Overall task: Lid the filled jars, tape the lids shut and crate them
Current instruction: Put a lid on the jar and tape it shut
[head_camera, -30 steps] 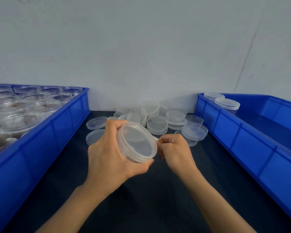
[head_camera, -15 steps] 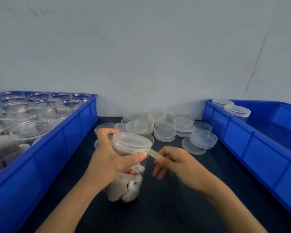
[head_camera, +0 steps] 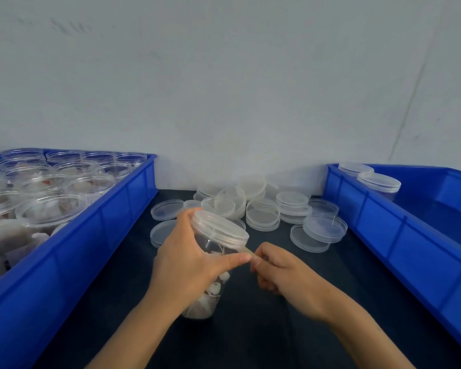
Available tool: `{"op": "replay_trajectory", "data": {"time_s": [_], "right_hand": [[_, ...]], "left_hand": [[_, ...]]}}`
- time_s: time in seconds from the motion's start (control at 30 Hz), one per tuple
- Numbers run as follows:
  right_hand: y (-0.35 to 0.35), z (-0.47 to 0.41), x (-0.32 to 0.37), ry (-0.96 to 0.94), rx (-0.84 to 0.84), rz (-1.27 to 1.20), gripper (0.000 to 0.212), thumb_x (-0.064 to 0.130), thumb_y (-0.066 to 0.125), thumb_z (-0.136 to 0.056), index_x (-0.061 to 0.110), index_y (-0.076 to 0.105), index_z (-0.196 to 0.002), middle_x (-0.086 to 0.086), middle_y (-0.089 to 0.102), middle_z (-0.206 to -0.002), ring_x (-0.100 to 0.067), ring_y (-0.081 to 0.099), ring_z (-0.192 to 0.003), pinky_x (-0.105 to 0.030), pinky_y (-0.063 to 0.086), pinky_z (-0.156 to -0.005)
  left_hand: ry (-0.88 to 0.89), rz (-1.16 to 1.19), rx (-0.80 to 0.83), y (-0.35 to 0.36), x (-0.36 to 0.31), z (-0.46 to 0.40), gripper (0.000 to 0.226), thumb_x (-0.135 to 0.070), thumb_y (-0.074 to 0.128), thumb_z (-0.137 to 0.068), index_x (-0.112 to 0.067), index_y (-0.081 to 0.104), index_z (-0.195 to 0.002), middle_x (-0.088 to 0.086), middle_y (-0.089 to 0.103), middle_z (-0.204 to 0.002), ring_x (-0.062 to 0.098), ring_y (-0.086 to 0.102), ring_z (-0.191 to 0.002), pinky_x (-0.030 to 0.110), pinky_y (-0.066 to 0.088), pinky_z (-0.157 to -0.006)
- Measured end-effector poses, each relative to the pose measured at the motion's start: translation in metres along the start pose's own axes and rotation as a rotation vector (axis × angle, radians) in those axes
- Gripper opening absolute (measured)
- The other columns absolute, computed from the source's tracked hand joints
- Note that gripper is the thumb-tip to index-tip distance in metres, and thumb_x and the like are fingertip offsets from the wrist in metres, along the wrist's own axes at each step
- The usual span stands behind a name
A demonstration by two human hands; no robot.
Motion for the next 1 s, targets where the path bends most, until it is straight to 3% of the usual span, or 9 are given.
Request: {"op": "replay_trajectory", "data": {"time_s": [0.2, 0.3, 0.47, 0.53, 0.6, 0.77, 1.0], "right_hand": [[-0.001, 0.003, 0.005, -0.014, -0.035, 0.04, 0.031, 0.036, 0.045, -0.099, 0.007, 0.051, -0.09, 0.007, 0.048, -0.065, -0.013, 0.041, -0.065, -0.033, 0.038, -0.066], [-0.002, 0.002, 0.006, 0.021, -0.066, 0.015, 0.025, 0.03, 0.047, -0.099, 0.009, 0.053, -0.087, 0.007, 0.049, -0.062, -0.014, 0.042, -0.063, -0.033, 0.037, -0.065], [-0.006, 0.003, 0.009, 0.042, -0.179, 0.102, 0.03, 0.032, 0.049, -0.098, 0.006, 0.061, -0.089, 0.001, 0.049, -0.06, -0.016, 0.041, -0.059, -0.035, 0.035, -0.061], [-0.006, 0.005, 0.011, 0.049, -0.229, 0.168, 0.03, 0.034, 0.048, -0.098, 0.009, 0.063, -0.088, 0.002, 0.051, -0.061, -0.017, 0.043, -0.06, -0.034, 0.037, -0.061], [-0.003, 0.006, 0.013, 0.058, -0.279, 0.239, 0.028, 0.033, 0.046, -0.097, 0.013, 0.061, -0.085, 0.003, 0.053, -0.065, -0.017, 0.046, -0.064, -0.033, 0.037, -0.062], [0.001, 0.007, 0.019, 0.095, -0.392, 0.344, 0.022, 0.024, 0.042, -0.094, 0.018, 0.048, -0.074, 0.005, 0.05, -0.066, -0.016, 0.045, -0.063, -0.028, 0.033, -0.056], [0.001, 0.009, 0.02, 0.149, -0.429, 0.407, 0.022, 0.013, 0.041, -0.087, 0.022, 0.042, -0.067, 0.008, 0.05, -0.064, -0.013, 0.045, -0.062, -0.029, 0.036, -0.06]], "left_hand": [[0.038, -0.013, -0.031, -0.005, 0.001, -0.003, 0.086, -0.082, 0.073, -0.036, -0.044, 0.037, -0.104, -0.034, 0.055, -0.096, -0.013, 0.055, -0.089, 0.02, 0.048, -0.071], [0.055, -0.068, -0.084, -0.004, -0.002, 0.002, 0.086, -0.081, 0.065, -0.034, -0.044, 0.036, -0.107, -0.027, 0.055, -0.093, -0.007, 0.055, -0.087, 0.025, 0.052, -0.075], [0.129, -0.144, -0.135, 0.003, -0.015, 0.01, 0.098, -0.09, 0.063, -0.035, -0.041, 0.041, -0.117, -0.032, 0.048, -0.095, -0.001, 0.054, -0.092, 0.022, 0.048, -0.078], [0.197, -0.208, -0.172, 0.003, -0.02, 0.012, 0.097, -0.084, 0.064, -0.041, -0.033, 0.046, -0.122, -0.031, 0.047, -0.095, 0.0, 0.051, -0.091, 0.016, 0.041, -0.073], [0.255, -0.266, -0.192, 0.0, -0.024, 0.013, 0.096, -0.075, 0.071, -0.044, -0.028, 0.047, -0.125, -0.026, 0.051, -0.099, 0.0, 0.051, -0.091, 0.014, 0.039, -0.072], [0.339, -0.317, -0.266, -0.005, -0.032, 0.018, 0.094, -0.072, 0.07, -0.047, -0.02, 0.051, -0.124, -0.014, 0.064, -0.105, 0.008, 0.064, -0.091, 0.031, 0.054, -0.07], [0.398, -0.471, -0.264, 0.0, -0.038, 0.019, 0.092, -0.061, 0.082, -0.044, -0.013, 0.056, -0.117, -0.007, 0.066, -0.099, 0.015, 0.067, -0.081, 0.024, 0.046, -0.061]]}}
Point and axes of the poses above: each hand's wrist, its own z-axis away from the middle knuckle, its own y-axis out of the palm, x = y × z, the point moved 4 cm from there along -z, towards the middle knuckle
